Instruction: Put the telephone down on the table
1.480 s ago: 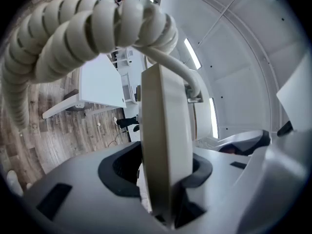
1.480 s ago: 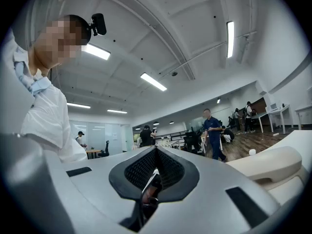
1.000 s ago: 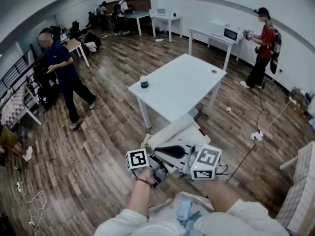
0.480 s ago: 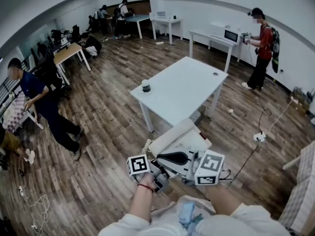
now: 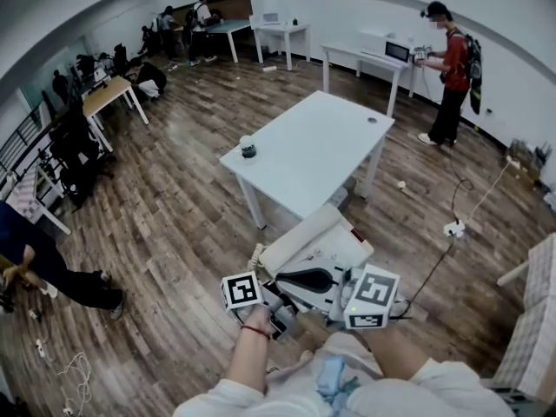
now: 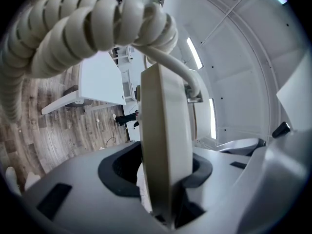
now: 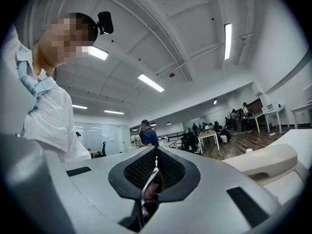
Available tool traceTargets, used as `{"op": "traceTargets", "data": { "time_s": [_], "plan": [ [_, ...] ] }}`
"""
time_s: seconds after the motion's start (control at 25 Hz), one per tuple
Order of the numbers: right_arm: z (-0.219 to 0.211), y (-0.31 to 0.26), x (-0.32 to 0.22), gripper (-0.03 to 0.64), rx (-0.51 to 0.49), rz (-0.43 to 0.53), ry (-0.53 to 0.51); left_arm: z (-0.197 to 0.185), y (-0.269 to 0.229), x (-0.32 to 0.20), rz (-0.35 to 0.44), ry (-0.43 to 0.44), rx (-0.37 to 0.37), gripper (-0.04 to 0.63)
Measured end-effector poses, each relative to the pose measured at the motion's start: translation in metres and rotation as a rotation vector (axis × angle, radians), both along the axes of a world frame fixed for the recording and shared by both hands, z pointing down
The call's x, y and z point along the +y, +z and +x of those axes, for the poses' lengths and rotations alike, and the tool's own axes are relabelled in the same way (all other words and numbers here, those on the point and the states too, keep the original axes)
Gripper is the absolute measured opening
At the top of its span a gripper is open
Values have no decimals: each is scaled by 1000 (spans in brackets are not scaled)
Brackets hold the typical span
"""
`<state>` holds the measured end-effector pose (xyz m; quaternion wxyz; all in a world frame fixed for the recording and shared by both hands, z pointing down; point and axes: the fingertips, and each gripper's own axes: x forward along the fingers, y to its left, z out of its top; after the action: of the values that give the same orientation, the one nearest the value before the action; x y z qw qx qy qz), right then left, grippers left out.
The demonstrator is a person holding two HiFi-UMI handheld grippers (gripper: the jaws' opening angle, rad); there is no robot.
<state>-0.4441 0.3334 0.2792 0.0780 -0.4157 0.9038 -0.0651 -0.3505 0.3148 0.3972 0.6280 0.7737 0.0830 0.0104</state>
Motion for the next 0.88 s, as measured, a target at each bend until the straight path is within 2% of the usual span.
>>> {"op": "traceTargets", "data": {
  "time_s": [0.4, 0.88],
  "plan": [
    [46, 5, -18, 34, -8, -17, 45, 48, 1, -11, -28, 40, -7, 169],
    [182, 0, -76, 34, -25, -14, 26, 180, -6, -76, -42, -3, 2, 169]
  ]
}}
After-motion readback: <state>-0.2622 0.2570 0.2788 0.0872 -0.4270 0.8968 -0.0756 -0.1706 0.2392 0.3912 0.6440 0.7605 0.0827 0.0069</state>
